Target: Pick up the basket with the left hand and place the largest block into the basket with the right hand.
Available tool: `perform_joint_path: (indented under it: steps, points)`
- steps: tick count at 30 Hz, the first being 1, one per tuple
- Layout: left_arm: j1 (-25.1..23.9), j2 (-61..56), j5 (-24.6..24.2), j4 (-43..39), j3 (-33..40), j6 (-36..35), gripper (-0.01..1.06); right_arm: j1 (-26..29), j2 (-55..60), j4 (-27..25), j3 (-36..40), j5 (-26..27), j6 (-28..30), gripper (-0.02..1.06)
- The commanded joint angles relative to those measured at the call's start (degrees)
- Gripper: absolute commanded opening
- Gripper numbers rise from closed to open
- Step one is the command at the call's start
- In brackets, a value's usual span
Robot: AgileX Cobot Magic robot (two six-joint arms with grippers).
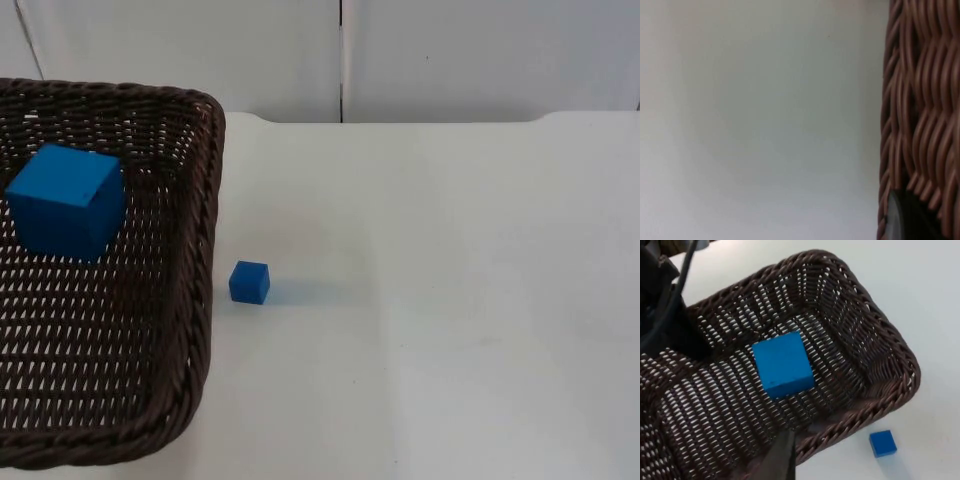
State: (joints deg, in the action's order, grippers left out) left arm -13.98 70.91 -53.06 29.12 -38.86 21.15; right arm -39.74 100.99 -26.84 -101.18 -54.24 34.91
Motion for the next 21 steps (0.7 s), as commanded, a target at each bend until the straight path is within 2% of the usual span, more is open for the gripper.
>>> perform_joint_path:
  steps: [1,10,15,21]
  points:
    - [-0.11,-0.61,0.28,1.45,-0.23,0.04,0.0,0.16,-2.25,-0.27,1.45,1.38,0.66,0.92]
    - [-0.11,-0.28,1.09,2.71,-0.23,0.48,0.0,0.16,-4.18,-0.16,3.03,2.9,0.66,0.92]
    - [1.0,1.85,1.51,8.63,-0.23,4.27,0.0,0.16,-4.18,-0.16,3.03,3.02,0.66,0.92]
    - [8.54,6.39,7.56,12.77,-0.23,5.13,0.0,0.16,-4.18,0.01,3.03,3.0,0.66,0.92]
